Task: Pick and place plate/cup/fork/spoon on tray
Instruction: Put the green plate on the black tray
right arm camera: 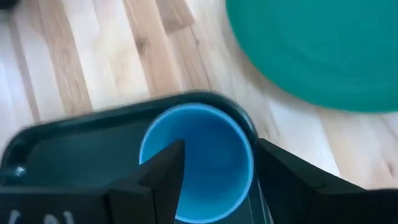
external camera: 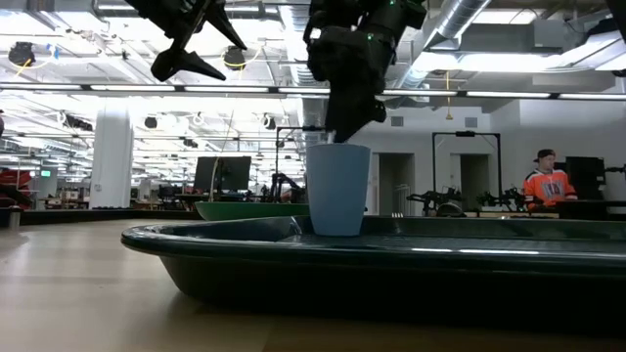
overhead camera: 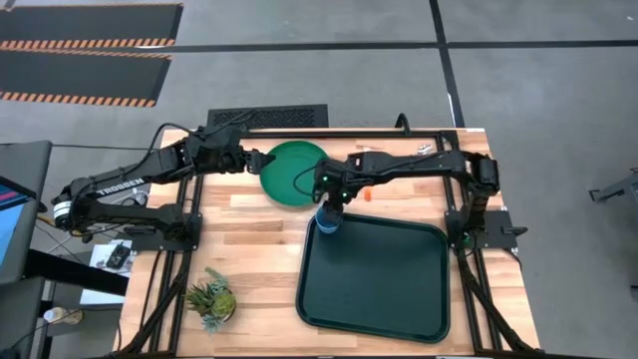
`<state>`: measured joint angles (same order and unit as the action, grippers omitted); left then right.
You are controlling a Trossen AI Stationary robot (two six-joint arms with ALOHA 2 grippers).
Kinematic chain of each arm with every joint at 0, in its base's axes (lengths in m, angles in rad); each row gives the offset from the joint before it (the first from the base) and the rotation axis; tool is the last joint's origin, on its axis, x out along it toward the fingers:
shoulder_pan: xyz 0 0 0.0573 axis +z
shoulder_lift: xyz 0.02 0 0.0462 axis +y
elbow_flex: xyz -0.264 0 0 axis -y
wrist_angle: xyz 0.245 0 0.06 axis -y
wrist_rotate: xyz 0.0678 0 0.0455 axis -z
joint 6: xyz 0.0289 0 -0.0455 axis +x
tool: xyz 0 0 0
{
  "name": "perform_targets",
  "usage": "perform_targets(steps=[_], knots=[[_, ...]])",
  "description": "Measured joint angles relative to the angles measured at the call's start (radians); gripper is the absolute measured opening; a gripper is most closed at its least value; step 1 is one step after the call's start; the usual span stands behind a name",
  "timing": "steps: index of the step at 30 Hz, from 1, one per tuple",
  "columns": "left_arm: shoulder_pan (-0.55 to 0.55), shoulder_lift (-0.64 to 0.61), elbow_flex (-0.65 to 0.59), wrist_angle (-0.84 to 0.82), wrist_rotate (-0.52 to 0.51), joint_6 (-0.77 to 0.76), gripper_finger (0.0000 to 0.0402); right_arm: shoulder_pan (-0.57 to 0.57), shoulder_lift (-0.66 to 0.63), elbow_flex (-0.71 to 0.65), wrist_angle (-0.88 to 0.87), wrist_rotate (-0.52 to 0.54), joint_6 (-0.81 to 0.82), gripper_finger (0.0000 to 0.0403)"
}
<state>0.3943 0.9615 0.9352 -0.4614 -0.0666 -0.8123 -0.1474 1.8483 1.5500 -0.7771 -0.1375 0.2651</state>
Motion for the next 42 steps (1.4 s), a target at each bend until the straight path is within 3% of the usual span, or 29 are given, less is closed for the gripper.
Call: perform_targets(steps=[6, 11, 19, 25, 31, 42], knots=[[0.000, 0.000, 0.000, 0.000, 0.000, 0.001, 0.0284, -0.055, -0.068, 0.000, 0.004, 0.002, 0.069, 0.0219], [0.000, 0.000, 0.000, 0.000, -0.009, 0.006, 0.0284, -0.148, -0.095, 0.000, 0.009, 0.069, 0.158, 0.0219], [0.000, 0.000, 0.000, -0.004, -0.021, 0.005, 0.0284, -0.311, 0.065, -0.072, 0.126, 0.011, 0.337, 0.0221], [0.000, 0.000, 0.000, -0.008, -0.023, 0.004, 0.0284, -0.336, 0.164, -0.076, 0.241, 0.005, 0.393, 0.0221], [0.000, 0.000, 0.000, -0.025, -0.023, 0.004, 0.0284, -0.339, 0.169, -0.075, 0.268, 0.056, 0.408, 0.0217], [0.000, 0.000, 0.000, -0.021, -0.023, 0.006, 0.0284, -0.327, 0.170, -0.132, 0.323, 0.052, 0.420, 0.0149]])
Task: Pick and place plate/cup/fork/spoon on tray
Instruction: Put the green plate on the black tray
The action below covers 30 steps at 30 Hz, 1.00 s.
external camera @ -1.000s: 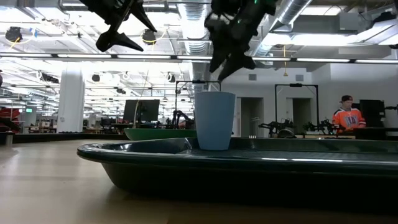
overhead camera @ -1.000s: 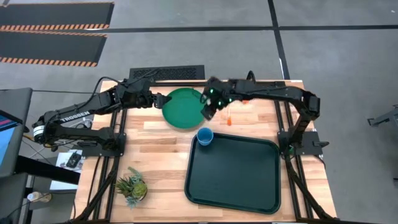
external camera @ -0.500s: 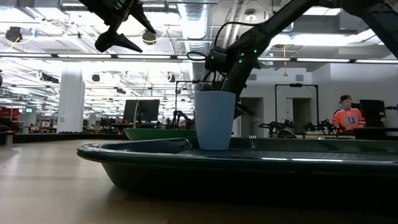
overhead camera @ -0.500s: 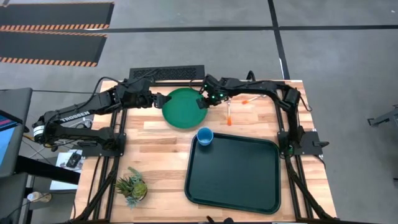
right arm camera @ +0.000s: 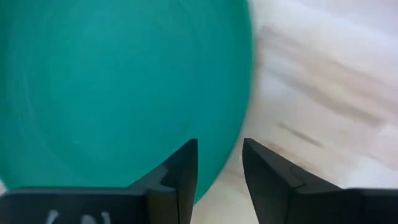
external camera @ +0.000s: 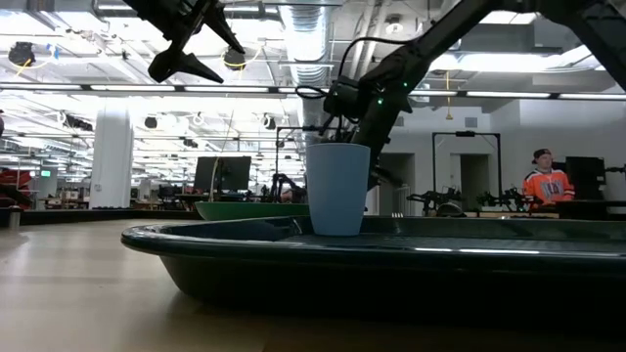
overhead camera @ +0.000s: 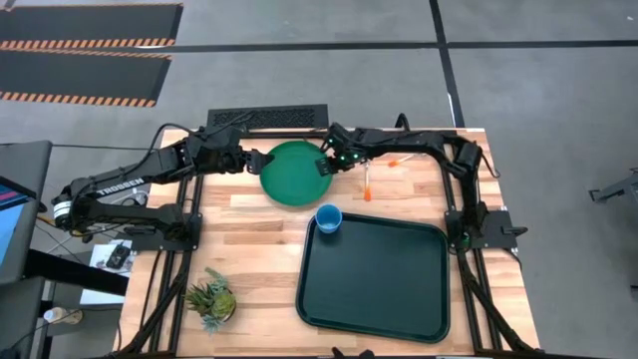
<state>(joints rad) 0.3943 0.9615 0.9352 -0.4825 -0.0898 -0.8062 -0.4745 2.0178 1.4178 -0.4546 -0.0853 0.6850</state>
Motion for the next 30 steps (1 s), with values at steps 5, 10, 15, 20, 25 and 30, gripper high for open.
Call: perform_targets(steps=[5, 10, 15, 20, 25, 30], knots=[[0.000, 0.000, 0.000, 0.000, 0.000, 0.001, 0.0284, 0.004, 0.000, -0.023, 0.031, 0.001, 0.004, 0.0136], [0.000, 0.000, 0.000, 0.001, 0.000, 0.001, 0.0284, -0.004, 0.000, -0.032, 0.036, -0.002, 0.000, 0.0078], [0.000, 0.000, 0.000, 0.001, 0.000, 0.002, 0.0284, -0.005, -0.001, -0.061, 0.070, -0.017, -0.001, 0.0021], [0.000, 0.000, 0.000, 0.001, 0.000, 0.002, 0.0284, -0.003, -0.001, -0.065, 0.076, -0.022, -0.008, 0.0005], [0.000, 0.000, 0.000, 0.001, 0.000, 0.001, 0.0284, -0.029, -0.003, -0.065, 0.093, -0.023, -0.005, 0.0003], [0.000, 0.000, 0.000, 0.001, 0.000, 0.001, 0.0284, -0.056, -0.008, -0.062, 0.092, -0.023, 0.003, 0.0002]])
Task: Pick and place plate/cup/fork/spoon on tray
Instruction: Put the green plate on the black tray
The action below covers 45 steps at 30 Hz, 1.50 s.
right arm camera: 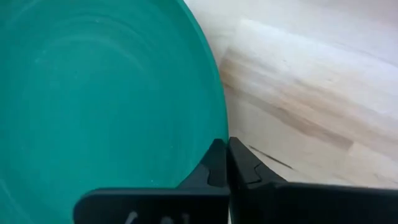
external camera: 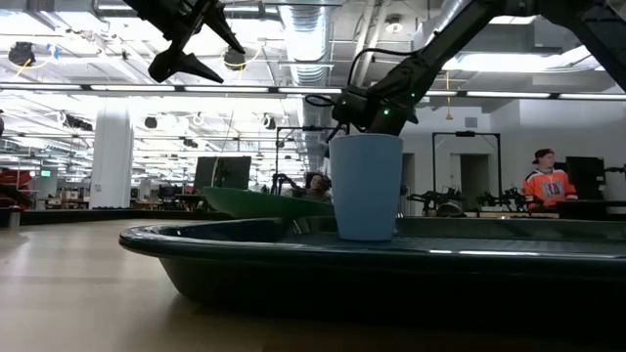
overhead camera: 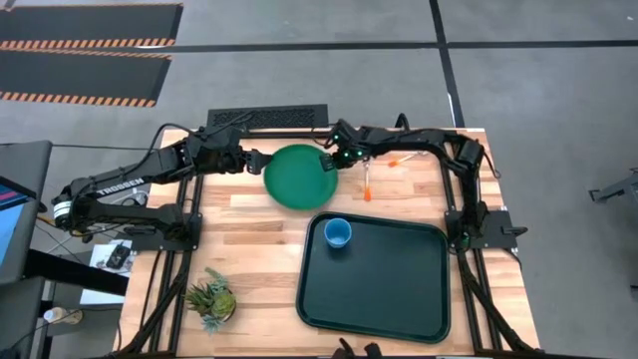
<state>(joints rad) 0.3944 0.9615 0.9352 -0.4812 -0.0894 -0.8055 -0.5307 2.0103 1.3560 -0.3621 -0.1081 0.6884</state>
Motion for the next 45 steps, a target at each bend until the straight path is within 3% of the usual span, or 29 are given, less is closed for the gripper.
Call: perform_targets(steps=[6, 17, 26, 32, 39, 45], knots=[[0.000, 0.000, 0.000, 0.001, 0.000, 0.000, 0.0284, -0.042, -0.084, 0.041, -0.016, -0.026, -0.034, 0.0001], [0.000, -0.014, 0.000, 0.004, -0.003, 0.000, 0.0284, -0.177, -0.363, 0.047, -0.202, -0.022, -0.111, 0.0001], [0.000, -0.020, 0.000, 0.002, -0.016, 0.000, 0.0284, -0.207, -0.678, 0.047, -0.543, 0.004, -0.155, 0.0000], [0.000, -0.020, 0.000, 0.002, -0.017, 0.001, 0.0284, -0.103, -0.896, 0.047, -0.773, 0.014, -0.060, 0.0001], [0.000, -0.020, 0.000, 0.002, -0.023, 0.000, 0.0284, 0.127, -1.131, 0.047, -1.025, 0.147, 0.241, 0.0000], [0.000, -0.020, 0.000, 0.002, -0.030, -0.002, 0.0284, 0.362, -1.181, 0.047, -1.207, 0.214, 0.504, 0.0005]])
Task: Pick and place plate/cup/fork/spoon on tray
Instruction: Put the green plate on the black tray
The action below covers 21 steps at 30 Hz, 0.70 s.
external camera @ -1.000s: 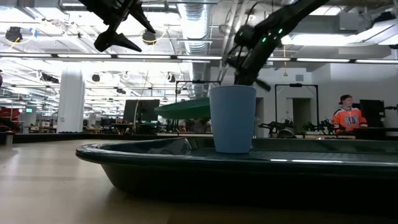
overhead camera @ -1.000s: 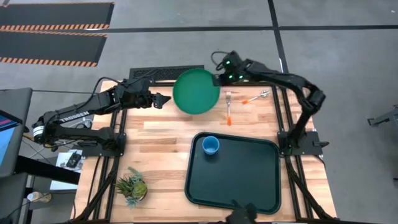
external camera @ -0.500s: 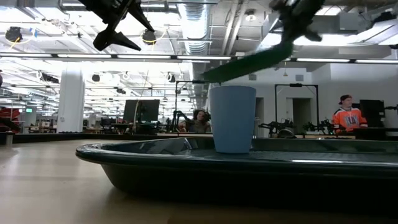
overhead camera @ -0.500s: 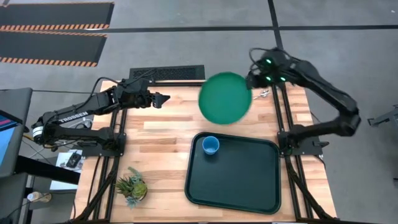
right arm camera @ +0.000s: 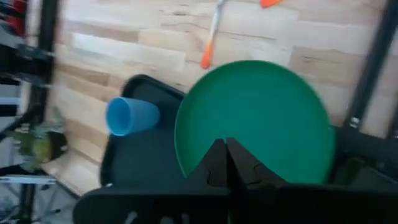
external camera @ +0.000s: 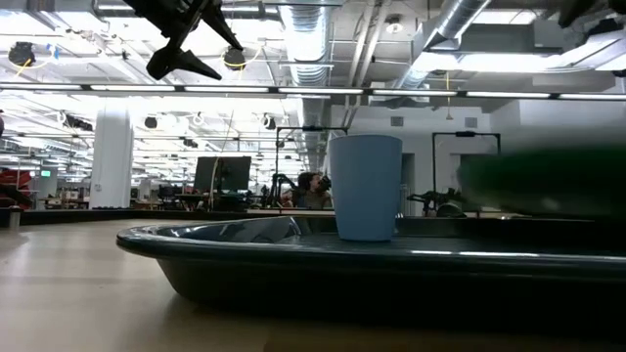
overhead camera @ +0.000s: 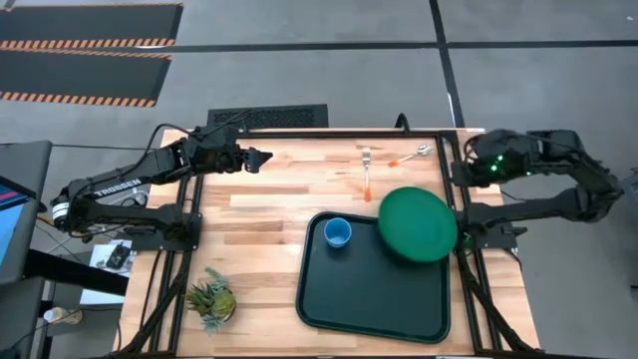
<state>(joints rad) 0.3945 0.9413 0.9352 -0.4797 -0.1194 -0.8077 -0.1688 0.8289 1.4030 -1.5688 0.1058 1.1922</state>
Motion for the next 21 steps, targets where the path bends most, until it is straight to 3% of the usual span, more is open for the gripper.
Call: perform_targets(steps=[5, 12, 17, 21], knots=[[0.000, 0.000, 0.000, 0.005, -0.010, -0.008, 0.0284, 0.114, 0.023, -0.064, 0.014, 0.047, 0.003, 0.0044], [0.000, 0.000, 0.000, 0.021, -0.024, -0.015, 0.0284, 0.211, 0.154, -0.290, 0.151, 0.041, -0.213, 0.0144], [0.000, 0.000, 0.000, 0.025, -0.025, -0.013, 0.0284, 0.104, 0.238, -0.374, 0.224, 0.065, -0.410, 0.0232], [0.000, 0.004, 0.000, 0.024, -0.031, -0.010, 0.0284, -0.059, 0.274, -0.436, 0.300, -0.035, -0.608, 0.0254]])
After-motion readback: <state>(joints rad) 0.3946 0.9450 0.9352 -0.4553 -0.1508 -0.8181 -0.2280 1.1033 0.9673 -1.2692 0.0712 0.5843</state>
